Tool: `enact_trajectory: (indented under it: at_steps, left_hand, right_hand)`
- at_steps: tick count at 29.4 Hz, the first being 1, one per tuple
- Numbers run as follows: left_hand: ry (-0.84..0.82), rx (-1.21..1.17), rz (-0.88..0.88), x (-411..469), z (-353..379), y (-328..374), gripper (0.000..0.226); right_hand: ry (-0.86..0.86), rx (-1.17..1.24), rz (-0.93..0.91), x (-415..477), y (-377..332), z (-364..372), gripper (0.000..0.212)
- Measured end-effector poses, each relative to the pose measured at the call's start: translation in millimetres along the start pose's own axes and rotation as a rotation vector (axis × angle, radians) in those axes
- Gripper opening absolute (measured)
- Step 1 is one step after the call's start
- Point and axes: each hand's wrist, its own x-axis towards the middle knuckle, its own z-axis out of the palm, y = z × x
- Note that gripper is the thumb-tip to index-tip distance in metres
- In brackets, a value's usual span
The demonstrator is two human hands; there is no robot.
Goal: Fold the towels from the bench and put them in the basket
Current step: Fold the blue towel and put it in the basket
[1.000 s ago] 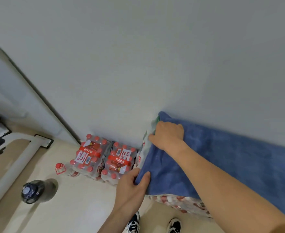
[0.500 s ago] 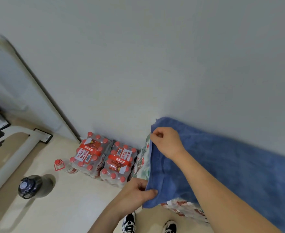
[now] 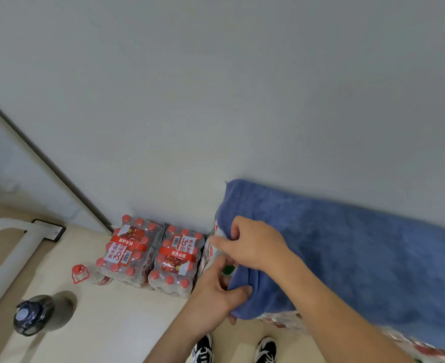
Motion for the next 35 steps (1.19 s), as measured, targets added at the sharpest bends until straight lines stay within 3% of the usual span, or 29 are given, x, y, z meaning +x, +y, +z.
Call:
enact_trajectory:
  at_steps: [1,4,6,8,11,16,21,26,28,31,32,35]
  left_hand:
    - [-0.019,-0.013,0.016,1,0,4,0.022]
    - [-0.13,0.035,-0.008,2,-5,17,0.014]
    - [-0.201,0.094,-0.055,3,-15,23,0.007]
    - [-0.027,0.06,-0.094,12,-27,25,0.018]
    - [0.328,0.105,-0.139,42,-36,29,0.023]
    - [0.402,-0.012,-0.09,95,-20,41,0.035]
    - [0.51,0.102,0.092,129,7,75,0.045]
    - [0.431,0.438,0.386,147,126,122,0.051]
    - [0.252,0.592,0.43,160,230,114,0.054]
    - [0.157,0.717,0.481,171,301,110,0.056]
    - [0.086,0.778,0.487,179,355,105,0.057]
    - [-0.074,0.976,0.5,195,427,98,0.053]
  right_hand:
    - [-0.058,0.086,0.013,-9,4,2,0.047]
    - [-0.186,0.651,0.067,-24,13,19,0.032]
    - [-0.04,0.861,0.097,-22,16,32,0.023]
    - [0.105,0.932,0.084,-20,21,39,0.022]
    - [0.178,0.949,0.044,-26,24,41,0.019]
    - [0.214,1.025,-0.045,-42,20,38,0.015]
    - [0.247,1.105,-0.078,-70,46,21,0.016]
    - [0.228,1.166,0.004,-136,167,-9,0.029]
    - [0.369,1.351,0.135,-181,254,-9,0.027]
    - [0.493,1.622,0.22,-204,307,-6,0.024]
    - [0.579,1.718,0.275,-220,344,-1,0.021]
    - [0.733,1.817,0.392,-230,386,6,0.029]
